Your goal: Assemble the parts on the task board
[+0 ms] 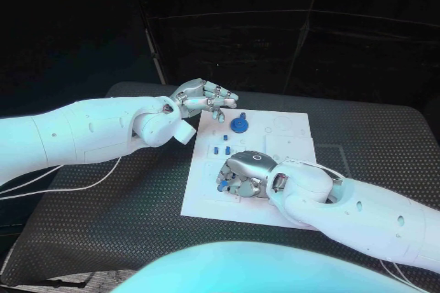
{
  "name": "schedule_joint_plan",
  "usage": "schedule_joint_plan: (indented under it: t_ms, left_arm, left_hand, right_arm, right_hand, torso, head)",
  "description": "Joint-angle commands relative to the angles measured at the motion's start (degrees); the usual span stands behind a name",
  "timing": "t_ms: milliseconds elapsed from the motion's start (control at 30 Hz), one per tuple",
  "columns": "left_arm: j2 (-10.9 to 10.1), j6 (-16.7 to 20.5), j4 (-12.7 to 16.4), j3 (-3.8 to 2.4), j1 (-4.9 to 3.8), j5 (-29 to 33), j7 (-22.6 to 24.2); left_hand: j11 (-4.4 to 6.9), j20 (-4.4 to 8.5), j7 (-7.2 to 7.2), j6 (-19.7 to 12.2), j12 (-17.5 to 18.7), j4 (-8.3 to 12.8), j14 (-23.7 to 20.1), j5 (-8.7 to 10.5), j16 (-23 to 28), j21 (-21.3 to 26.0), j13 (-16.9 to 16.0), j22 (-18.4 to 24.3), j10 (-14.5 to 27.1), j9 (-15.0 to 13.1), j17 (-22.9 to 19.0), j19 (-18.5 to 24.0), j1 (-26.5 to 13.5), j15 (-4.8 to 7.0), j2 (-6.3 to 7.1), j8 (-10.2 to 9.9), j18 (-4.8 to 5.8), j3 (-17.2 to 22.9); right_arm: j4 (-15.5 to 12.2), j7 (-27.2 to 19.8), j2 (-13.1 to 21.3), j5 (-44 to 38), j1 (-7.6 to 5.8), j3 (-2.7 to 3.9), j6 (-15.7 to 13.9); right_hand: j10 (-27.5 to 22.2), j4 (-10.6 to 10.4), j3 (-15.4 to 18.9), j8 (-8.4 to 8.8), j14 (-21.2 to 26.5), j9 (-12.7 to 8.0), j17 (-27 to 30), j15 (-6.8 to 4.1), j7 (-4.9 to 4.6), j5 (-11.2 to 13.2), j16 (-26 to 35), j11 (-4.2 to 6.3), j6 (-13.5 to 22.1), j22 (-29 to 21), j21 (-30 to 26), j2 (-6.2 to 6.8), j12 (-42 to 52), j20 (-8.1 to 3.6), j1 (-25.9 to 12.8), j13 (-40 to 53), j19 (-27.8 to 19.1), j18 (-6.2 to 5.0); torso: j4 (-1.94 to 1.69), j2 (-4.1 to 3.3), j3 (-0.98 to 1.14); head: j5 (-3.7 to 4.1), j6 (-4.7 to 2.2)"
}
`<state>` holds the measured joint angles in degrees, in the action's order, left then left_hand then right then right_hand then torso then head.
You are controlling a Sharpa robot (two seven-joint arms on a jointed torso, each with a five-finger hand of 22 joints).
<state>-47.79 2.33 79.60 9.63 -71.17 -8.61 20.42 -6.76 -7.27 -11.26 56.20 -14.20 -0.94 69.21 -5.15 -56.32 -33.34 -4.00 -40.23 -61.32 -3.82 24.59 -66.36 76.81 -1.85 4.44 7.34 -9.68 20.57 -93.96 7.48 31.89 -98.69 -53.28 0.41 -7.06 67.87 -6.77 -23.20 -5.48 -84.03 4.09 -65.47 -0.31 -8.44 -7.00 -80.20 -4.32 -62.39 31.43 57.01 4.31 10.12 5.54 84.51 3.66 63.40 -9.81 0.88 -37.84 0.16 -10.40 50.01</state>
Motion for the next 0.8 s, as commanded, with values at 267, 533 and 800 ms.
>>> schedule_joint_plan:
  t_ms: [267,533,800]
  left_arm:
    - [-0.03,-0.64,0.12,-0.05,-0.08,0.28,0.58]
    - [-0.07,-0.61,0.15,-0.04,-0.09,0.28,0.52]
    - [-0.12,-0.67,0.12,-0.04,-0.09,0.28,0.41]
  left_hand:
    - [-0.09,-0.31,0.08,-0.31,-0.18,-0.04,-0.53,0.27,-0.11,0.23,-0.08,0.08,0.42,-0.06,-0.09,0.08,-0.47,-0.02,-0.22,0.34,-0.79,-0.31]
    - [-0.09,-0.31,0.08,-0.31,-0.18,-0.04,-0.53,0.27,-0.11,0.23,-0.08,0.08,0.42,-0.06,-0.09,0.08,-0.47,-0.02,-0.22,0.34,-0.79,-0.31]
    - [-0.09,-0.33,0.09,-0.33,-0.36,-0.05,-0.61,0.26,-0.16,0.39,-0.11,0.22,0.47,-0.08,-0.14,0.04,-0.40,-0.03,-0.38,0.47,-0.79,-0.52]
  right_arm:
    - [0.35,1.96,-0.75,-3.27,0.00,-0.13,1.10]
    - [0.14,1.32,-0.86,-3.05,0.01,-1.15,0.70]
    - [-0.20,0.86,-0.55,-2.51,0.01,-1.48,-2.10]
  right_hand:
    - [-0.07,0.00,-0.36,0.43,-1.61,-0.09,0.37,0.10,-0.32,0.69,0.30,-0.25,0.22,-0.27,0.05,0.78,-0.87,0.13,-0.83,0.02,-0.49,-0.55]
    - [-2.82,-0.94,2.04,2.06,-1.52,-0.49,0.63,0.95,-0.95,-1.24,0.39,-1.19,4.62,-0.90,-0.27,4.07,-2.57,0.88,-4.25,0.05,-1.02,-0.60]
    - [-4.09,-1.18,4.23,1.99,-1.50,-0.42,0.62,0.82,-0.73,-1.46,0.33,-1.01,8.52,-1.25,-0.43,4.74,-2.33,0.90,-5.27,0.23,-1.07,-0.71]
  torso:
    - [0.04,-0.01,0.00]
    - [-0.03,-0.01,0.00]
    - [0.06,0.01,0.00]
  head:
    - [0.16,-0.01]
    - [0.12,-0.01]
    - [0.11,-0.01]
